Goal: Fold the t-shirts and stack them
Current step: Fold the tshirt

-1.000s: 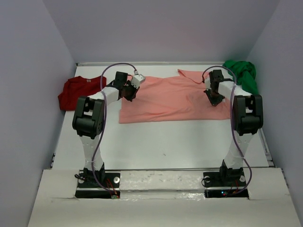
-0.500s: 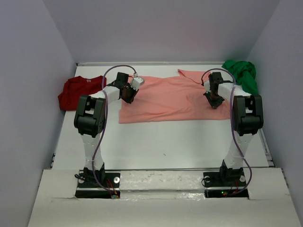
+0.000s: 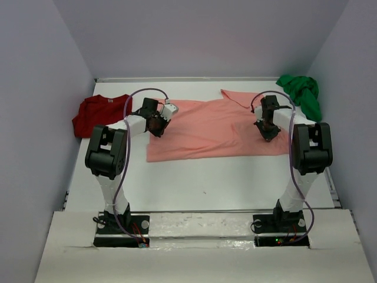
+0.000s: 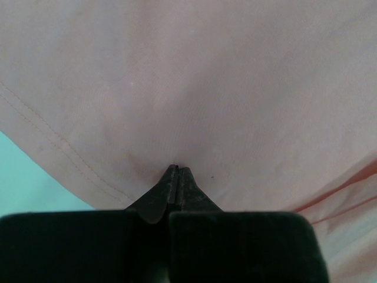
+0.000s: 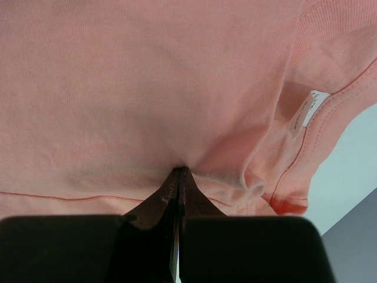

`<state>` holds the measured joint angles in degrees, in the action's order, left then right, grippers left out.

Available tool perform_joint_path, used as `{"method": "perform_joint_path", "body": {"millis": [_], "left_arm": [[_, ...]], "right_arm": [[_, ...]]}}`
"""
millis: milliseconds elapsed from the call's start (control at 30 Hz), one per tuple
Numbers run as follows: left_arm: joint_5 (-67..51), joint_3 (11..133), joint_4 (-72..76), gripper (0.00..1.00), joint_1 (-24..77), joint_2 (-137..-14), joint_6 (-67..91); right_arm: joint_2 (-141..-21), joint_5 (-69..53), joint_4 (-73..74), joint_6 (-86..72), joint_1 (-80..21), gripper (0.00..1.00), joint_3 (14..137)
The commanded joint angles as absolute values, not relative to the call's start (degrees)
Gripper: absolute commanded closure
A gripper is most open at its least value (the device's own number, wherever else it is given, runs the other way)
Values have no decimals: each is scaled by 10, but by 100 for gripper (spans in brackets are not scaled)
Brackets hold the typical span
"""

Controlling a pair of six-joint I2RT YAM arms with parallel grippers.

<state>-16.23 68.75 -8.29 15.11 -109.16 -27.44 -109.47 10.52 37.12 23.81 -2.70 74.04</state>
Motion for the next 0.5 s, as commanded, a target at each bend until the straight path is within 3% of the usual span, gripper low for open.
{"method": "perform_joint_path", "body": {"millis": [0, 467], "left_arm": [[-156, 642, -122, 100, 156, -1054, -287], [-135, 546, -173, 100, 159, -931, -315]], "right_arm": [[-1056, 101, 393, 247, -31, 100, 716], [-947, 55, 436, 271, -54, 100, 619]]}}
